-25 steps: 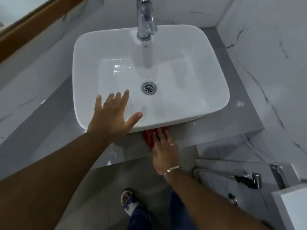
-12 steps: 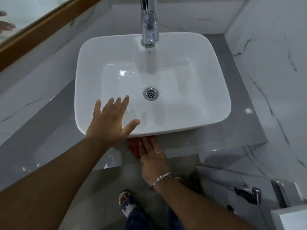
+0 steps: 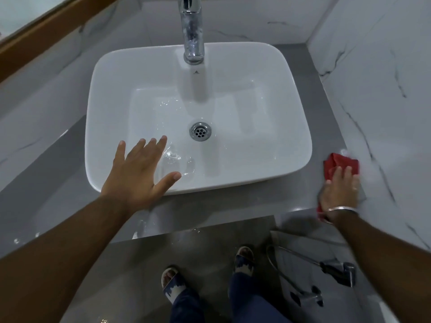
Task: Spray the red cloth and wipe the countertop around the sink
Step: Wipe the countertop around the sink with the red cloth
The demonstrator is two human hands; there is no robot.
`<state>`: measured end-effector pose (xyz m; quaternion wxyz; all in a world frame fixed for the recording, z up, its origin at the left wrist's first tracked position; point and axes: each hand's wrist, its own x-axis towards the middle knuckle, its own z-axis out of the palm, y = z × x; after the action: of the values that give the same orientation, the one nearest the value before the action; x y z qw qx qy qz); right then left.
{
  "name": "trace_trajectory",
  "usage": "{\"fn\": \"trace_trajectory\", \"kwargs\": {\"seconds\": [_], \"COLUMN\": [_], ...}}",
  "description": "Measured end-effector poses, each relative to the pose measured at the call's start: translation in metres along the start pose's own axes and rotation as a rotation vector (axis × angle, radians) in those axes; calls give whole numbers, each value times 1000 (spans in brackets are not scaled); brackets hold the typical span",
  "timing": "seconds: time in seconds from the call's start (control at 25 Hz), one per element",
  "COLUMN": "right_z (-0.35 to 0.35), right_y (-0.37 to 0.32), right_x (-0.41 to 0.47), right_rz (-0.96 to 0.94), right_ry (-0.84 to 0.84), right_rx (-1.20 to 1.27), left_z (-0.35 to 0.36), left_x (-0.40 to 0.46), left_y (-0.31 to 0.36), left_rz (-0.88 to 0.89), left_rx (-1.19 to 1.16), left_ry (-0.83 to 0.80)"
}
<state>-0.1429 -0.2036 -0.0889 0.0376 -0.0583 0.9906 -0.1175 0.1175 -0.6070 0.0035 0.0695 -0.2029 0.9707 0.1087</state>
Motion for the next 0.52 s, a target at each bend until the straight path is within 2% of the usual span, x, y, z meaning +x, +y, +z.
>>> {"fn": "trace_trajectory", "kwargs": {"seconds": [0.08, 0.12, 0.24, 0.36, 0.4, 0.44, 0.52], "right_z": [24, 35, 78, 71, 61, 49, 17], "right_y": [-51, -87, -162, -138, -107, -67, 15], "right_x": [-51, -87, -187, -160, -135, -106, -42], "right_rz": [-41, -157, -727, -1061, -1080, -1023, -732], "right_ry": [7, -44, -205, -238, -243, -233, -176], "right_rx": [46, 98, 24, -47, -111, -147, -217], "left_z": [0, 0, 0, 0, 0, 0, -1], "left_x": [1, 1, -2, 0, -1, -1, -2], "left_y": [0, 0, -1, -3, -3, -3, -2], "left_rz": [3, 2, 14, 10, 6, 4, 7], "left_rx": [-6, -7, -9, -19, -18, -19, -15], "left_ry": [-12, -9, 0, -8, -8, -7, -4]}}
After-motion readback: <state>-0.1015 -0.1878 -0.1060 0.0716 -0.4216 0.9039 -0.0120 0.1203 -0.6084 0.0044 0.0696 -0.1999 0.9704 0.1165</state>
